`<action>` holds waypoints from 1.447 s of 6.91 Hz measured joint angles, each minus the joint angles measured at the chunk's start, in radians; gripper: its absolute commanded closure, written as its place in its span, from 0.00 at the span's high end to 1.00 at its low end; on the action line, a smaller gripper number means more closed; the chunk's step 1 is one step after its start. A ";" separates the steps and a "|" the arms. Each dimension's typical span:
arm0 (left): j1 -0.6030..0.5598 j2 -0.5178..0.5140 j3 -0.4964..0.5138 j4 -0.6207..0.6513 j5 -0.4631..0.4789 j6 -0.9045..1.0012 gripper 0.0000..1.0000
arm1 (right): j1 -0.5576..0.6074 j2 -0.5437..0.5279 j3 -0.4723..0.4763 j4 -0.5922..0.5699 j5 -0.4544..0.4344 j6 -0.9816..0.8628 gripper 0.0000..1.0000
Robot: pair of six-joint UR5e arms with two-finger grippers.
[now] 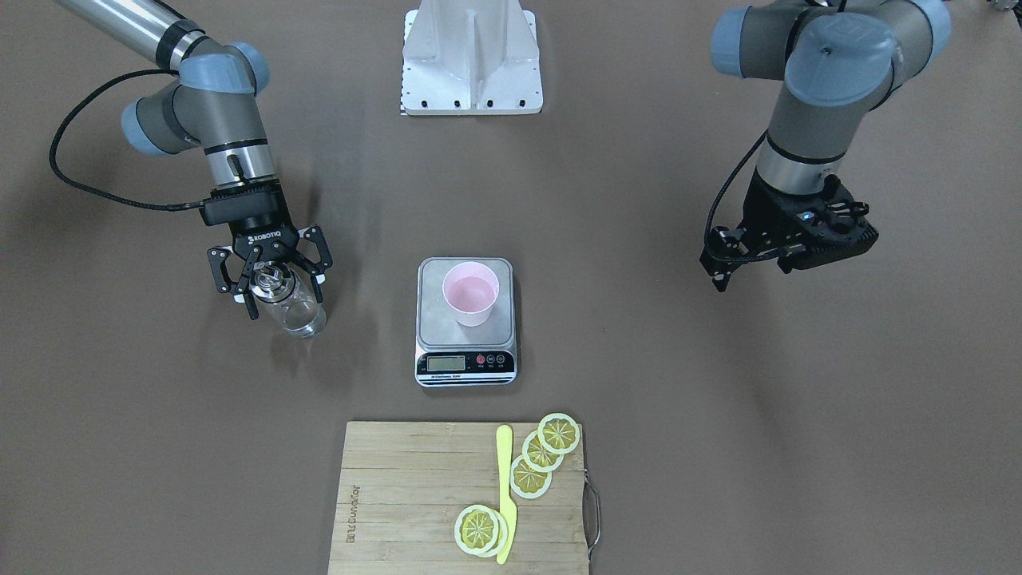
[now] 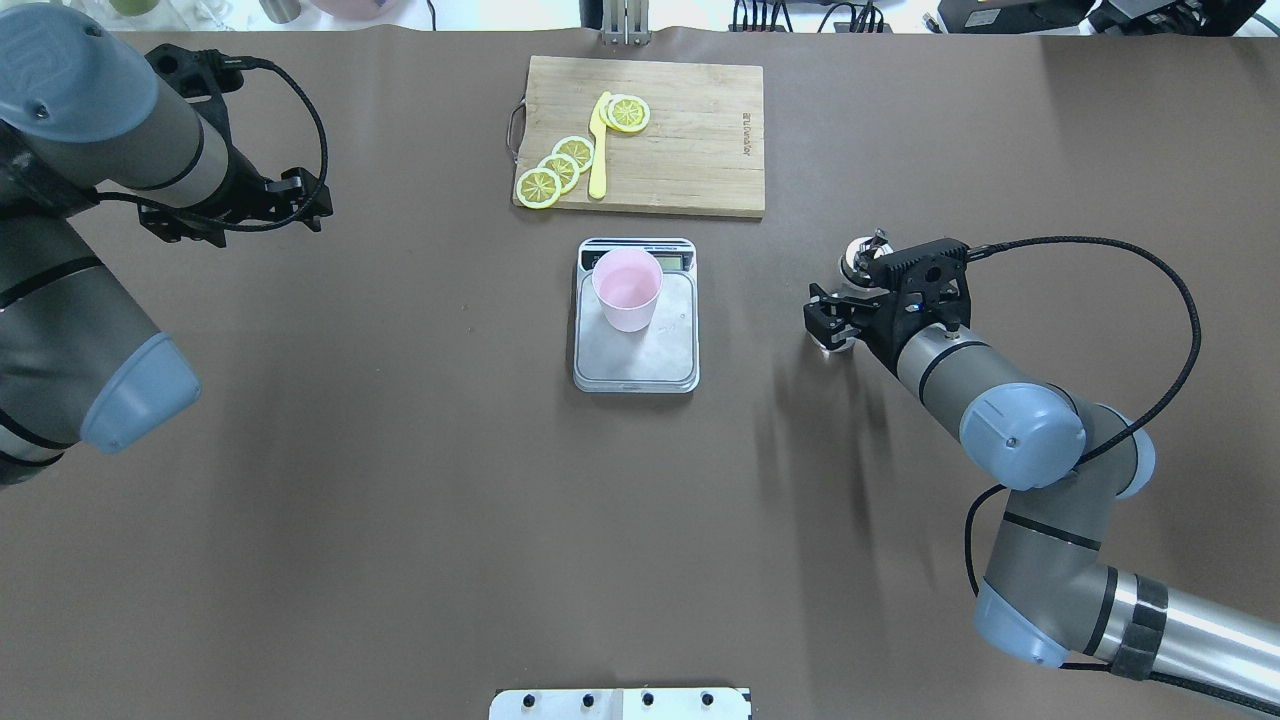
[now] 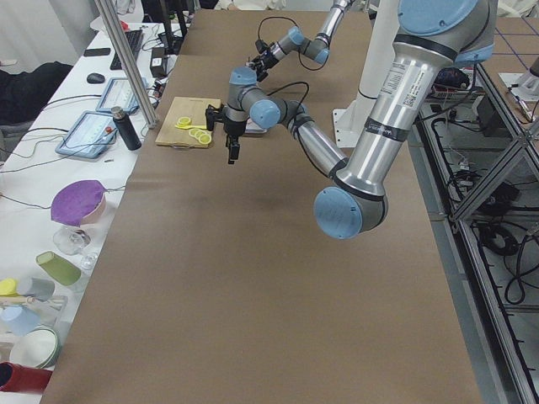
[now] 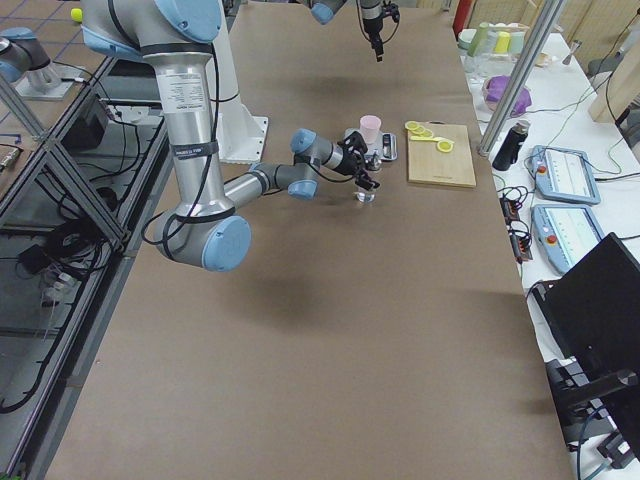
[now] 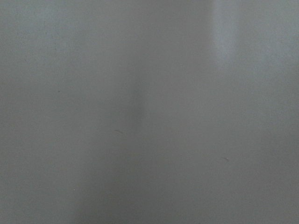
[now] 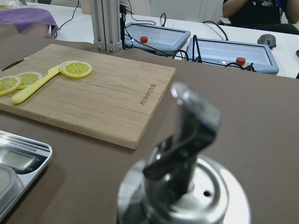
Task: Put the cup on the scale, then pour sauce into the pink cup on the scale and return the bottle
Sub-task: 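Grasp the glass sauce bottle by its neck with the right gripper, then lift the sauce bottle and carry it above the pink cup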
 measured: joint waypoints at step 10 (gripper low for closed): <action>-0.003 0.001 0.008 0.001 -0.001 0.001 0.99 | 0.023 0.156 0.125 -0.450 -0.161 -0.437 0.00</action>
